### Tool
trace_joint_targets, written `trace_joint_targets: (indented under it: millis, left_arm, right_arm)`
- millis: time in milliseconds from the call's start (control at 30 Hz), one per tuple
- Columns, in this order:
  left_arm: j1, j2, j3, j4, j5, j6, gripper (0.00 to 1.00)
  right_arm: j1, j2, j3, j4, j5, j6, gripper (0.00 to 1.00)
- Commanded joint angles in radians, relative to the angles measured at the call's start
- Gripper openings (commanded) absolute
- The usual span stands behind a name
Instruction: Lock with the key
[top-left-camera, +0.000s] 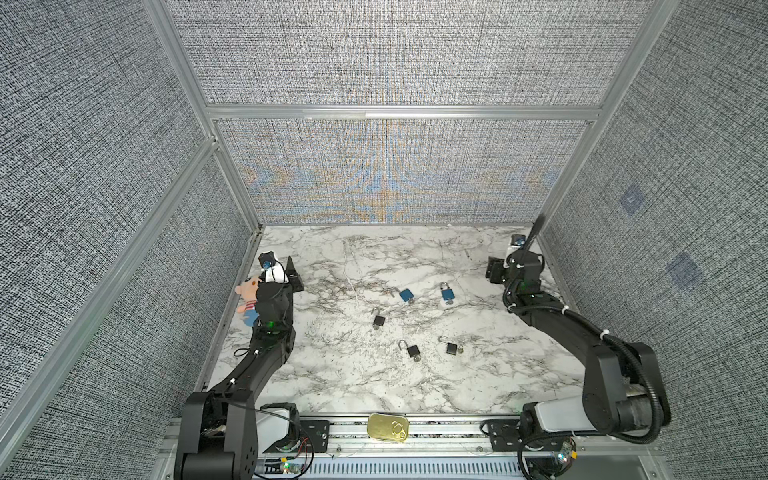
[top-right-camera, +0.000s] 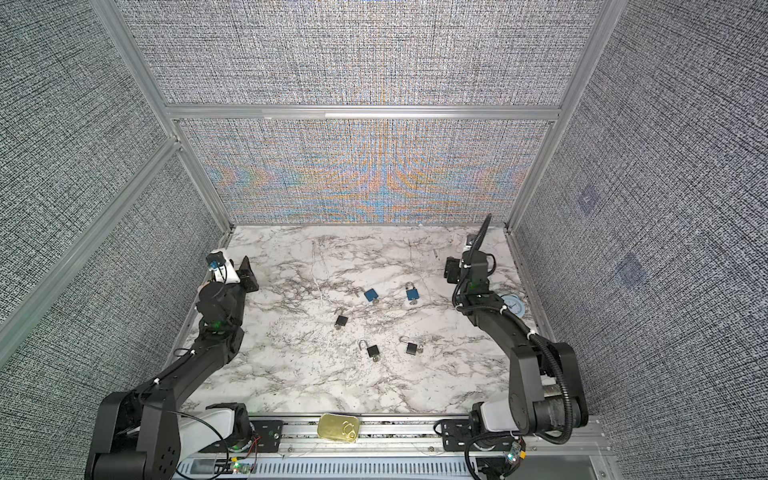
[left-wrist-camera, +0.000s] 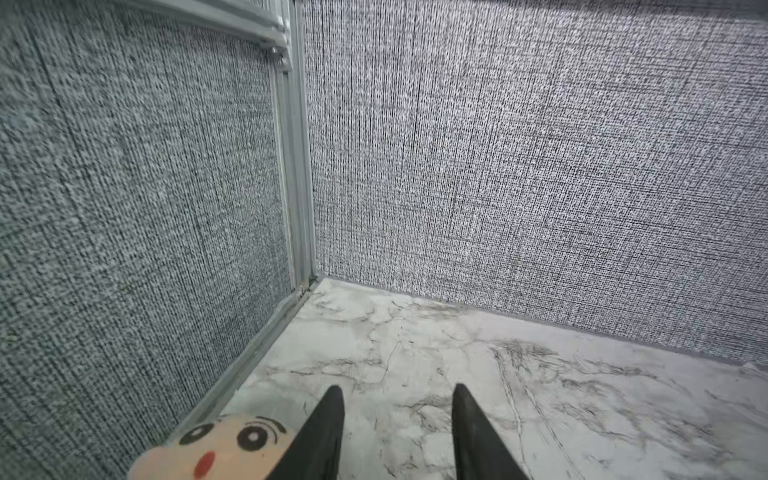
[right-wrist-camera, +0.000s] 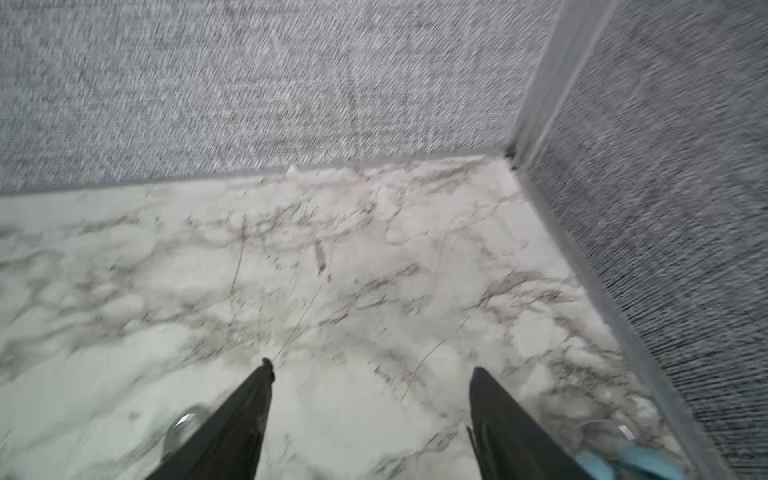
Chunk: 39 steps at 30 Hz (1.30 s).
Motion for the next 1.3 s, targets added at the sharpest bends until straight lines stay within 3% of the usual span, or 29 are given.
trace_joint_targets:
  millis: [0, 167, 333, 1267]
  left_arm:
    - [-0.028, 0.026, 0.077, -0.268, 0.049, -0.122, 0.43]
    - [-0.096, 0.062, 0.144, -0.382, 0.140, -0.170, 0.42]
    - [-0.138, 0.068, 0.138, -0.379, 0.192, -0.186, 0.42]
    - [-0.170, 0.136, 0.132, -0.343, 0.254, -0.169, 0.40]
  right_arm:
    - [0.084, 0.035, 0.031, -0.221, 0.008, 0.039, 0.75]
    - [0.211, 0.155, 0.082, -0.261, -0.002, 0.081, 0.74]
    - [0.258, 0.282, 0.165, -0.295, -0.006, 0.112, 0.68]
    - [0.266, 0.484, 0.290, -0.355, -0.019, 0.124, 0.44]
